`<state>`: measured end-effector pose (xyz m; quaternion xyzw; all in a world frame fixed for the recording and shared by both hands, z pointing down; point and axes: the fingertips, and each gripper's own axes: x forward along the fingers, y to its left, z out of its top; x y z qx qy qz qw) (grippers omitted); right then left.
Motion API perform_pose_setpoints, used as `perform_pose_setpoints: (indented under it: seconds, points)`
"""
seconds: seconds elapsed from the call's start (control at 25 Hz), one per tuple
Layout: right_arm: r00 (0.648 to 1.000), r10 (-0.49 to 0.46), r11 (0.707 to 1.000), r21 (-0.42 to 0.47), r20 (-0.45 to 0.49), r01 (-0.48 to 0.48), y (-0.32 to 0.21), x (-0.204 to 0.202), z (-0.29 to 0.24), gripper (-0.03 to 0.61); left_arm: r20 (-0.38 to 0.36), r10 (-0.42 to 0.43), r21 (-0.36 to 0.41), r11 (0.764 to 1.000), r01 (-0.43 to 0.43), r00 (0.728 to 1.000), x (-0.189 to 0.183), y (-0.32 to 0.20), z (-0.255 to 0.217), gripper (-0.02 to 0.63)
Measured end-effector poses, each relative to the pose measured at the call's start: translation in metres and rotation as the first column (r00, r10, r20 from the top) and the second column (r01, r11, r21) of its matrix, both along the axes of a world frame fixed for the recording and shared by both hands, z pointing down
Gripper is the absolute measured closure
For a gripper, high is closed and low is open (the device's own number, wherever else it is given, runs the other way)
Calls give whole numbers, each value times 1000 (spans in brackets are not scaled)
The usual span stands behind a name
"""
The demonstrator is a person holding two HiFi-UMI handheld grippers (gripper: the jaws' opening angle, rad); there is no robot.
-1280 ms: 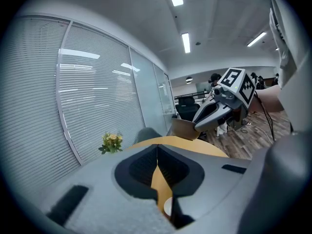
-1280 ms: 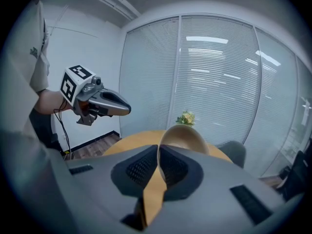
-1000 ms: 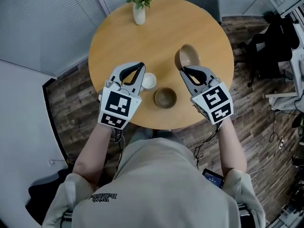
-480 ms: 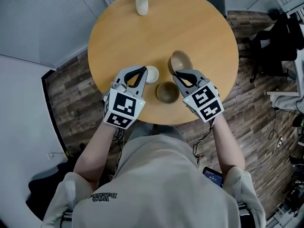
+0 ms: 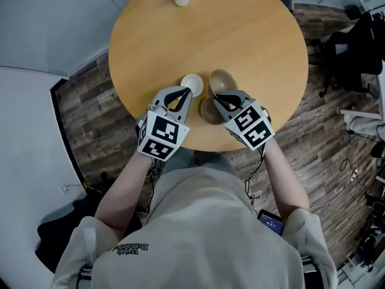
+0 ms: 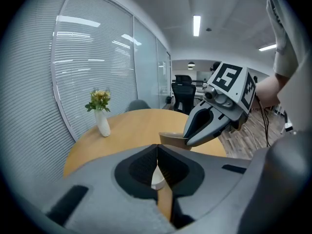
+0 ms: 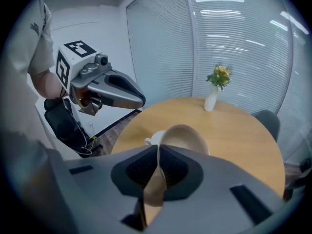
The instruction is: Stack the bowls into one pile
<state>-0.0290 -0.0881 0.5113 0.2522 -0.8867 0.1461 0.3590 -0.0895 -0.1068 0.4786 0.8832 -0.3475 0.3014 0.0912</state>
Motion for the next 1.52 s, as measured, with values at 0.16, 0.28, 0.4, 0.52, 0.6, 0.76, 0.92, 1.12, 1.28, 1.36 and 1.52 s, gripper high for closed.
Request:
perform_pose_setpoints:
  seconds: [0.16, 0.28, 0.4, 0.52, 0.6, 0.76, 0.92, 1.12, 1.28, 1.36, 1.52]
  points:
    - [1000, 7, 999, -54, -15, -8, 9, -1, 24, 543, 7, -3, -37, 999, 3, 1000, -3, 2, 16, 592]
    - [999, -5, 996, -94, -39, 1, 18, 0, 44, 543, 12, 3, -58, 998, -2, 1000, -4, 4, 24, 592]
    - [999, -7, 990, -138, -42, 1, 29, -3, 57, 543, 14, 4, -75, 997, -3, 1000, -4, 7, 30, 592]
    - [999, 6, 987, -162, -46, -14, 35, -3, 70, 541, 11, -6, -90, 996, 7, 1000, -5, 7, 36, 592]
    - [999, 7, 984, -175, -51, -15, 41, -6, 77, 541, 10, -9, -94, 995, 10, 1000, -7, 5, 38, 592]
    - [998, -8, 978, -210, -55, -4, 52, -15, 91, 541, 13, -8, -97, 995, 9, 1000, -10, 3, 41, 592]
    - [997, -13, 968, -252, -76, -7, 62, -15, 110, 541, 17, -6, -101, 995, 8, 1000, -11, 3, 42, 592]
    - [998, -12, 955, -295, -68, -8, 75, -20, 125, 540, 24, -3, -109, 994, 6, 1000, -14, 7, 46, 592]
    - [998, 8, 941, -337, -68, -31, 80, -21, 141, 538, 33, 0, -121, 993, 4, 999, -17, 8, 51, 592]
    - [998, 40, 933, -356, -56, -57, 80, -21, 144, 538, 39, 1, -125, 992, 4, 999, -19, 7, 53, 592]
    - [997, 64, 921, -380, -52, -79, 81, -18, 145, 511, 48, 8, -129, 992, -1, 999, -22, 11, 56, 592]
